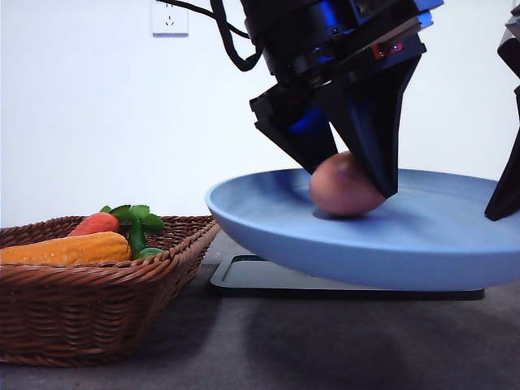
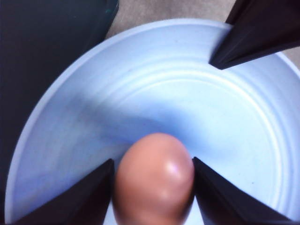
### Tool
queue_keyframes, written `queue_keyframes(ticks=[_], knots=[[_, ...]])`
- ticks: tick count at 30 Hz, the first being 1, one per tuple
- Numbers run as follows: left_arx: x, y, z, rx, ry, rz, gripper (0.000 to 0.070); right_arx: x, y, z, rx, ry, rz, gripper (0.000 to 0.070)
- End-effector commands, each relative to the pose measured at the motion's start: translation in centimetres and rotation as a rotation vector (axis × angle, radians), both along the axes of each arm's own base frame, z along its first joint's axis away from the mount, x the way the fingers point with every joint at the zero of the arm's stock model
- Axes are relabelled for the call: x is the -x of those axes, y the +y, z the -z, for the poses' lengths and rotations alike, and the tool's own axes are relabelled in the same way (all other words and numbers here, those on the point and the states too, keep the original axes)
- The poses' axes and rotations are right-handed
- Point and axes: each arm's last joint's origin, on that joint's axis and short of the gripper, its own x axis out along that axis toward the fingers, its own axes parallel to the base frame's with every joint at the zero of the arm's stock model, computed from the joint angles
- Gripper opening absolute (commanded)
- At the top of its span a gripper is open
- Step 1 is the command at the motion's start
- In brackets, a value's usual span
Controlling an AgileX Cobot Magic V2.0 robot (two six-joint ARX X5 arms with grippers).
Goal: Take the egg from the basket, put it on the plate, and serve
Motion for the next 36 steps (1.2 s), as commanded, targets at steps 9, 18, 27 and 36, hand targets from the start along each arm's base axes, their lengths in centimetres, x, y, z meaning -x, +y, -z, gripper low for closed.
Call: queue_keyframes(ticks=[9, 18, 27, 36], knots=[[1.1, 1.6, -3.3, 0.036, -0.026, 0.000, 0.0347, -0.8, 0.1, 0.6, -0.023, 0.074, 0.000, 0.0000], [4.4, 8.3, -11.6, 0.216, -0.143, -0.028, 0.0342, -5.5, -1.1, 0.6, -0.002, 0.105, 0.067, 0.0000], [9.1, 16.2, -17.3, 0.377, -0.291, -0.100, 0.0342, -13.5, -2.2, 0.6, -0.001, 0.130, 0.120, 0.0000], [12.7, 21.8, -19.7, 0.513, -0.390, -0.125, 0.0342, -19.3, -1.9, 2.9, -0.001, 0.135, 0.119, 0.0000]])
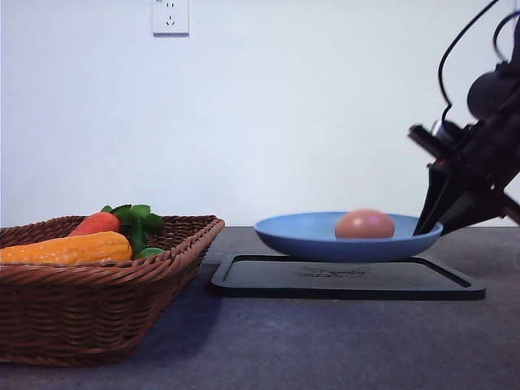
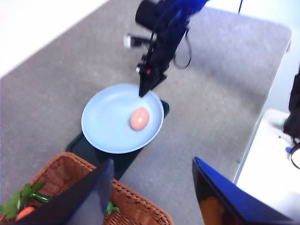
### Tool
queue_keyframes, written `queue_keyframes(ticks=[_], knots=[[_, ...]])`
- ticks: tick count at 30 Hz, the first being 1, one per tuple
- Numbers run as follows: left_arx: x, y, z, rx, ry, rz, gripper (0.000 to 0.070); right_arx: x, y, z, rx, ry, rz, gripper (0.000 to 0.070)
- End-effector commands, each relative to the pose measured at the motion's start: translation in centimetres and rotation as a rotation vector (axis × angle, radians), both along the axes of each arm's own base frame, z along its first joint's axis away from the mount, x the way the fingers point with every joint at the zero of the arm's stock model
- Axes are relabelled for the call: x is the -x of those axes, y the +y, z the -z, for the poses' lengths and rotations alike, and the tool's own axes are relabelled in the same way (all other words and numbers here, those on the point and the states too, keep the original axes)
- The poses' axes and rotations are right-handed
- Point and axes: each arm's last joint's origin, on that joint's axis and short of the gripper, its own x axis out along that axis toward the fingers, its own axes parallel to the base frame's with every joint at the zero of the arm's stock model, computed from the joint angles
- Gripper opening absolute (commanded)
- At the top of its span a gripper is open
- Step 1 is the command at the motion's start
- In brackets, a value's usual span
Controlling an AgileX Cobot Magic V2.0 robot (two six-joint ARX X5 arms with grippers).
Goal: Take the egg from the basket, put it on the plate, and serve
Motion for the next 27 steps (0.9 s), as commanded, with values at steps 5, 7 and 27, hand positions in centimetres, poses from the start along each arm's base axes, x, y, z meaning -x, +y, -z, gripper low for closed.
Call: queue_keyframes(ticks=[5, 7, 27], knots=[[1.0, 1.4, -0.9, 0.069, -0.017, -0.008, 0.0342, -1.3, 0.1, 1.4, -0.004, 0.017, -0.009, 0.0000], [1.2, 1.6, -0.9, 0.073, -0.018, -0.009, 0.0342, -1.3, 0.0, 1.6, 0.013, 0.021, -0.003, 0.0000], [0.0, -0.1, -0.5, 0.037, 0.004, -0.009, 0.0342, -1.7, -0.7, -0.5, 0.066, -0.054, 0.025, 0.0179]])
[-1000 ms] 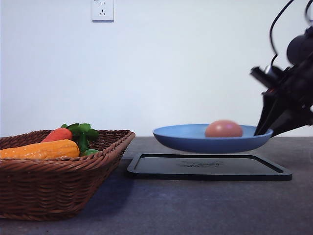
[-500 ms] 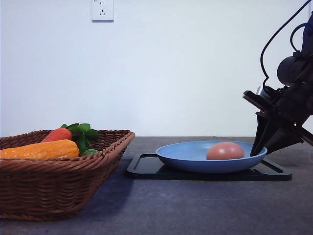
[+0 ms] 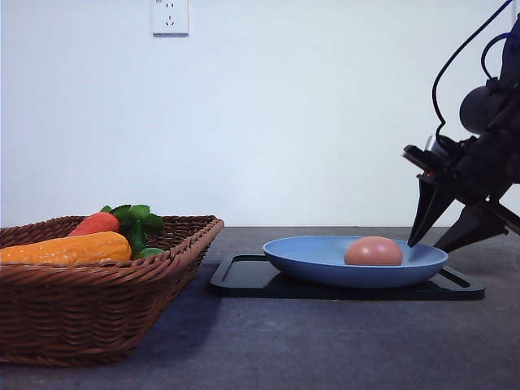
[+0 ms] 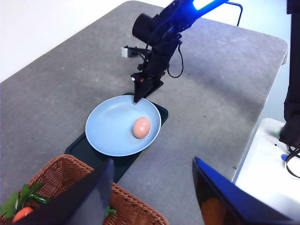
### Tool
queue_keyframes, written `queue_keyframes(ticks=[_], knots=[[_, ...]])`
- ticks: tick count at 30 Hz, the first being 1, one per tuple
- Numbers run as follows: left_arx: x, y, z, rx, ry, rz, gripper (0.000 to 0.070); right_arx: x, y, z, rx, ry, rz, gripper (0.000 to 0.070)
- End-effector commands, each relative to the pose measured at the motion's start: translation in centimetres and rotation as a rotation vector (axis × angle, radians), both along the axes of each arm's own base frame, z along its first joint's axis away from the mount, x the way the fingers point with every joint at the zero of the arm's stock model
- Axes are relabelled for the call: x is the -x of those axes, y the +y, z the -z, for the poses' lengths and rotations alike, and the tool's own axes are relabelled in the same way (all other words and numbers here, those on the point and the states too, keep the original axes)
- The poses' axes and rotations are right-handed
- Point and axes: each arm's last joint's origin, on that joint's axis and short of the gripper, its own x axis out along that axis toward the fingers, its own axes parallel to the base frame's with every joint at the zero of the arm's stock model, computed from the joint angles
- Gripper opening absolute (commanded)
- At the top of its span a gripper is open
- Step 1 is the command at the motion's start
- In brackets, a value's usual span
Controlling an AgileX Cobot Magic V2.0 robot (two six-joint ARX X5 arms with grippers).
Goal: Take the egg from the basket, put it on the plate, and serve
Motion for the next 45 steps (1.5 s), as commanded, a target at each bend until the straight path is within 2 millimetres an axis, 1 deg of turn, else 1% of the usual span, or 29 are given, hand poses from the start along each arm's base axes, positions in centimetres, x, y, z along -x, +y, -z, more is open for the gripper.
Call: queue_keyframes(ticks=[1, 7, 10, 12, 15, 18, 20, 21, 25, 29, 33, 36, 40, 45], knots=[[-0.2, -0.5, -0.4, 0.010, -0.009, 0.002, 0.0342, -0.4, -0.2, -1.3, 0.006, -0.051, -0.007, 0.0179], [-1.3, -1.7, 0.1, -0.058, -0.026, -0.090, 0.0340, 0.3, -1.9, -4.9, 0.016, -0.152, 0.042, 0.0179], [-2.1, -2.4, 0.5, -0.104, -0.049, -0.172, 0.0331, 1.3, -2.6, -7.2, 0.022, -0.216, 0.057, 0.0178], [-2.8, -2.9, 0.6, -0.132, -0.075, -0.246, 0.0295, 2.2, -2.8, -8.6, 0.032, -0.252, 0.053, 0.0171], [-4.0, -3.5, 0.9, -0.164, -0.106, -0.349, 0.0212, 3.9, -2.7, -10.6, 0.051, -0.286, 0.024, 0.0122], [-5.4, -4.1, 1.5, -0.220, -0.105, -0.398, 0.0103, 5.9, -2.0, -12.1, 0.076, -0.276, -0.026, 0.0054], [-6.4, -4.2, 2.1, -0.287, -0.097, -0.414, 0.0020, 7.2, -1.0, -12.7, 0.110, -0.253, -0.068, 0.0009], [-6.9, -4.2, 2.4, -0.316, -0.087, -0.428, 0.0000, 7.8, -0.5, -12.9, 0.135, -0.245, -0.086, 0.0000], [-9.4, -3.4, 3.6, -0.373, -0.022, -0.537, 0.0000, 10.0, 1.5, -14.1, 0.283, -0.268, -0.129, 0.0000], [-11.2, -1.8, 4.9, -0.365, 0.037, -0.657, 0.0000, 12.4, 3.4, -15.0, 0.407, -0.367, -0.147, 0.0000], [-12.1, 0.0, 6.9, -0.322, 0.049, -0.753, 0.0000, 14.8, 4.7, -15.2, 0.454, -0.503, -0.156, 0.0000], [-12.2, 1.4, 8.9, -0.263, 0.048, -0.826, 0.0000, 16.6, 5.2, -14.6, 0.452, -0.606, -0.158, 0.0000], [-11.3, 2.5, 12.0, -0.141, 0.056, -0.837, 0.0000, 18.4, 5.2, -12.7, 0.443, -0.735, -0.124, 0.0000], [-9.1, 3.3, 15.4, 0.020, 0.031, -0.779, 0.0000, 19.8, 4.7, -9.3, 0.402, -0.895, -0.029, 0.0000]])
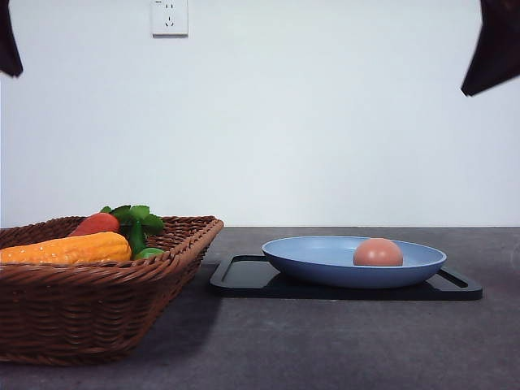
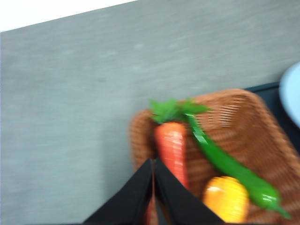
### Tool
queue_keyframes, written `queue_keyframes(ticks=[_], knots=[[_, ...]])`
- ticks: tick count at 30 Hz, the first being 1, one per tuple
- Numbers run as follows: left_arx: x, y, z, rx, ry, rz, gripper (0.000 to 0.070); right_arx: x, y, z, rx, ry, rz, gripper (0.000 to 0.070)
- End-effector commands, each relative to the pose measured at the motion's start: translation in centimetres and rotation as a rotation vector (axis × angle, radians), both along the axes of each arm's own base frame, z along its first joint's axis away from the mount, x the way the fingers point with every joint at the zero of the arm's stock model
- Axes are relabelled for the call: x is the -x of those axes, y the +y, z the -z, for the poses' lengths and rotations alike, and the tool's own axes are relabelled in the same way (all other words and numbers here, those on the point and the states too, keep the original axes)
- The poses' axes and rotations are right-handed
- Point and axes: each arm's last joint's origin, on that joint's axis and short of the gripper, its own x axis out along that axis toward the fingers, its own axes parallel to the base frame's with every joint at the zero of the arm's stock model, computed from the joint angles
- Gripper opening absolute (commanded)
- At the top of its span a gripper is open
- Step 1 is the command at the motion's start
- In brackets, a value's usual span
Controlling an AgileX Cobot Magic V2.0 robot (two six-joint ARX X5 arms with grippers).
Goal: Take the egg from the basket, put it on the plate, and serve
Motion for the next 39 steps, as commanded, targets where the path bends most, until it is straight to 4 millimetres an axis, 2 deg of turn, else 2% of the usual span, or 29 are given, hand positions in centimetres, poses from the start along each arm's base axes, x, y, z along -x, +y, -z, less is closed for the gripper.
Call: queue_keyframes(ticks=[1, 5, 9, 25, 29, 34, 37, 39], knots=[[0.6, 0.1, 0.8, 0.092, -0.041, 0.002, 0.0000, 0.2, 0.1, 1.2, -0.043, -0.061, 0.014, 0.0000], [2.2, 0.7, 2.8, 0.230, -0.132, 0.008, 0.0000, 1.1, -0.2, 4.0, -0.148, -0.143, 0.033, 0.0000], [3.3, 1.2, 3.2, 0.286, -0.159, -0.004, 0.0000, 1.4, -0.3, 5.3, -0.147, -0.127, 0.036, 0.0000], [3.5, 1.3, 2.9, 0.307, -0.196, 0.001, 0.0000, 1.4, -0.3, 5.3, -0.145, -0.125, 0.036, 0.0000], [5.2, 2.0, 2.4, 0.328, -0.238, 0.017, 0.0000, 1.4, -0.3, 5.3, -0.145, -0.126, 0.036, 0.0000], [8.2, 3.9, 1.2, 0.245, -0.429, 0.029, 0.0000, 1.4, -0.3, 5.3, -0.145, -0.125, 0.036, 0.0000], [9.4, 5.0, 1.5, 0.240, -0.506, -0.046, 0.0000, 1.4, -0.3, 5.3, -0.145, -0.126, 0.036, 0.0000], [9.6, 5.5, 2.5, 0.227, -0.525, -0.111, 0.0000, 1.4, -0.3, 5.3, -0.145, -0.126, 0.036, 0.0000]])
